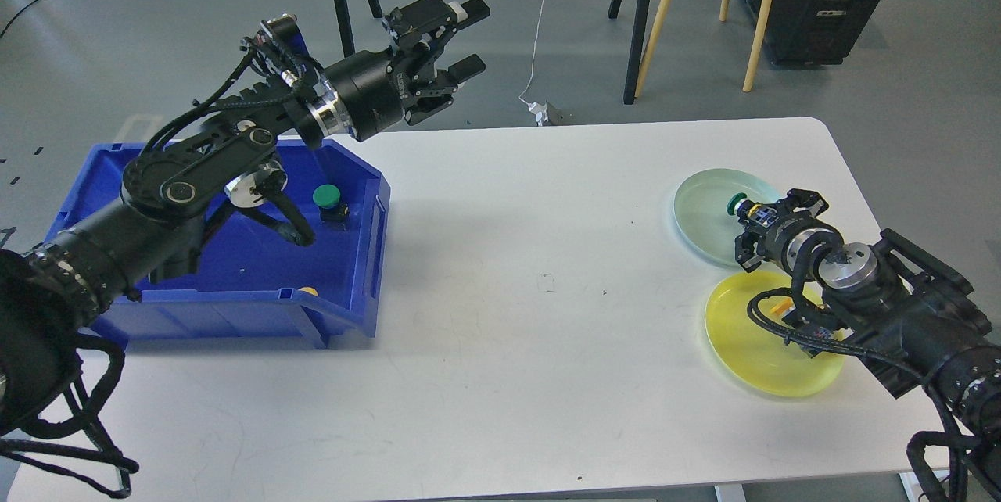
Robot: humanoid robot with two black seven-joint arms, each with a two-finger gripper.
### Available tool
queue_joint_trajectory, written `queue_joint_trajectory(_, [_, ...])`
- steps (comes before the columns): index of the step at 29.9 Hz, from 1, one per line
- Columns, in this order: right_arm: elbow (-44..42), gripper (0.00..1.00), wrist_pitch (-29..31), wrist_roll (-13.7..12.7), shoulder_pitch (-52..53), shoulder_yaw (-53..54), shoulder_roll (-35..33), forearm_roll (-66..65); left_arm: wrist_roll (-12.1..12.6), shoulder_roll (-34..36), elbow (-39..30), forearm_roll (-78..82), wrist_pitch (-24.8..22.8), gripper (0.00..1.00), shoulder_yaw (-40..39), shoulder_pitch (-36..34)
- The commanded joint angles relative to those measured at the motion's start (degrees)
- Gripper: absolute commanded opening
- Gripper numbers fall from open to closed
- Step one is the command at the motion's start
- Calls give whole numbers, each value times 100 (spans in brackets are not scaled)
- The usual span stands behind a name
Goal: Pass button and place on color plate
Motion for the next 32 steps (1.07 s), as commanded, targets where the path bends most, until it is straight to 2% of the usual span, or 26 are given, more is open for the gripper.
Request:
queue_joint_trajectory(1, [57, 100, 50, -16, 15, 21, -4, 17, 1, 16, 19, -17, -1, 87, -7, 64])
queue_joint_trajectory(5, [232, 100, 216, -16, 32, 3, -39, 8, 1, 24, 63, -34, -1, 87, -7, 82])
queue_joint_trajectory(10, [1074, 100, 620, 1, 208, -15, -328, -35, 1, 147, 221, -280, -1, 88, -16, 117])
queue_joint_trajectory(13, [1620, 100, 1637, 89, 410, 12, -759, -36, 1, 279, 300, -631, -1, 89, -7, 117])
queue_joint_trajectory(16, [1683, 100, 2990, 186, 594, 178, -857, -36, 1, 419, 318, -930, -1, 91, -7, 126])
queue_joint_trajectory(17, [1674, 100, 3237, 203, 630, 283, -857, -36, 1, 463, 335, -992, -1, 92, -16, 117])
queue_joint_trajectory(32, [1613, 100, 3237, 186, 1034, 82, -593, -774, 1, 701, 555, -1186, -1, 99, -481, 117])
